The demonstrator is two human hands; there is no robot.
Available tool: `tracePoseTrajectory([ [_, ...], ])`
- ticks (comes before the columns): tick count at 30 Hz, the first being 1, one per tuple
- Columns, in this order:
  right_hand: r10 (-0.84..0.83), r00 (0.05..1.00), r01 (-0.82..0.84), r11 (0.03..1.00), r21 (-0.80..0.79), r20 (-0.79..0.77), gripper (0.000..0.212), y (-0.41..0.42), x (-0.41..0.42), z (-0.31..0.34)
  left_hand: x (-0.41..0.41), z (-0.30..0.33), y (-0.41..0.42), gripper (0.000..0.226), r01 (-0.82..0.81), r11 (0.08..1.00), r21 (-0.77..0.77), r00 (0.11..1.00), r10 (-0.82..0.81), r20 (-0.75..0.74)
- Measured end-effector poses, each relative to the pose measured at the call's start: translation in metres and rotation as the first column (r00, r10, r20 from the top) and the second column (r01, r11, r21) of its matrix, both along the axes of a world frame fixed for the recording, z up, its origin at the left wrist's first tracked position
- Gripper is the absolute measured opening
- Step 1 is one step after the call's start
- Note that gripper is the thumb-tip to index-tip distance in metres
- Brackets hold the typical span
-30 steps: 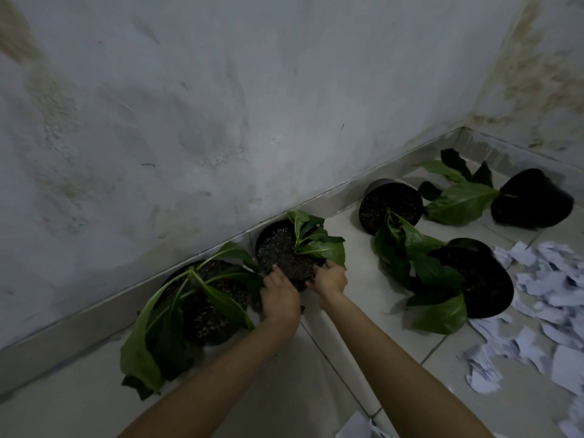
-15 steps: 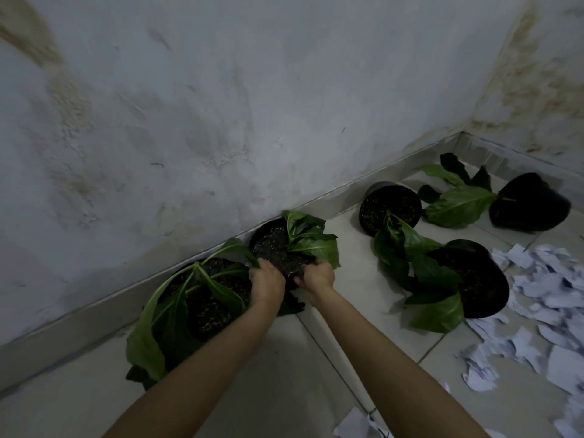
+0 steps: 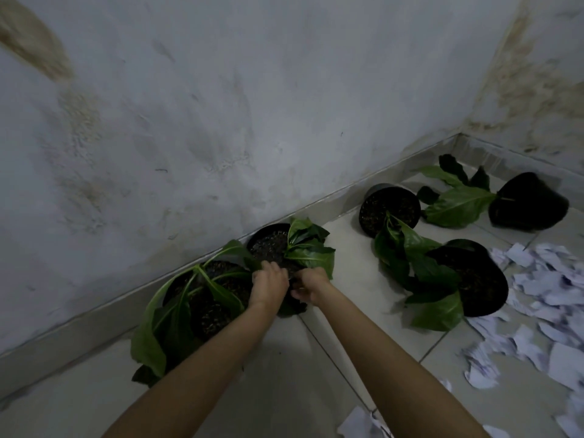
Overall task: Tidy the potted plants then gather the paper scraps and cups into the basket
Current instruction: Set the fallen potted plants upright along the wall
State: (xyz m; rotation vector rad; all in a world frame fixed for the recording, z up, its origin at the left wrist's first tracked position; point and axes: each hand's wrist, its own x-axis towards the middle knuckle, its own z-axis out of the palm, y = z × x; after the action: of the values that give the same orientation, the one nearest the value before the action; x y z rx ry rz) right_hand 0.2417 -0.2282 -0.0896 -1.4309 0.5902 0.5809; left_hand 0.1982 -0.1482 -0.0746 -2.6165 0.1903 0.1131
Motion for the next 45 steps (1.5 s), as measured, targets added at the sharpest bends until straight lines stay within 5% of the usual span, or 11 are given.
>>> tracePoseTrajectory([
  [8, 0.379, 0.925, -0.379, 0.910, -0.165, -0.038, 0.012, -0.062, -0.002, 0.058, 0.007, 0.036, -0.031, 0.025, 0.206, 0.978, -0.031, 0.975, -0.203, 0.091],
  [14, 0.325, 0.946, -0.307, 0.910, -0.279, 0.018, 0.039, -0.120, 0.022, 0.114, 0.048, 0.096, -0.075, 0.025, 0.246, 0.969, 0.029, 0.964, -0.248, 0.099],
  [21, 0.293, 0.948, -0.226, 0.895, -0.384, 0.125, 0.040, -0.180, 0.046, 0.177, 0.084, 0.169, -0.147, 0.033, 0.161, 0.971, -0.178, 0.987, -0.157, 0.036],
  [28, 0.105, 0.973, 0.006, 0.879, -0.477, 0.207, 0.035, -0.253, 0.053, 0.150, 0.103, 0.132, -0.180, 0.038, 0.141, 0.956, -0.257, 0.967, -0.189, -0.172],
  [31, 0.127, 0.949, 0.097, 0.752, -0.652, 0.288, 0.015, -0.283, 0.048, 0.116, 0.113, 0.098, -0.200, 0.037, 0.122, 0.955, -0.271, 0.931, -0.204, -0.303],
  [33, 0.215, 0.966, -0.011, 0.587, -0.809, 0.144, 0.029, -0.299, 0.042, 0.097, 0.120, 0.082, -0.214, 0.036, 0.107, 0.931, -0.350, 0.908, -0.235, -0.348],
  [35, 0.240, 0.971, -0.136, 0.483, -0.865, -0.019, 0.018, -0.308, 0.035, 0.083, 0.125, 0.067, -0.227, 0.035, 0.111, 0.909, -0.403, 0.890, -0.270, -0.366],
  [39, 0.303, 0.942, -0.270, 0.425, -0.864, -0.146, 0.053, -0.319, 0.024, 0.052, 0.131, 0.034, -0.244, 0.040, 0.095, 0.870, -0.484, 0.865, -0.313, -0.393],
  [45, 0.302, 0.953, -0.096, 0.311, -0.945, 0.003, 0.057, -0.320, 0.020, 0.012, 0.132, 0.000, -0.254, 0.029, 0.082, 0.725, -0.684, 0.840, -0.419, -0.344],
])
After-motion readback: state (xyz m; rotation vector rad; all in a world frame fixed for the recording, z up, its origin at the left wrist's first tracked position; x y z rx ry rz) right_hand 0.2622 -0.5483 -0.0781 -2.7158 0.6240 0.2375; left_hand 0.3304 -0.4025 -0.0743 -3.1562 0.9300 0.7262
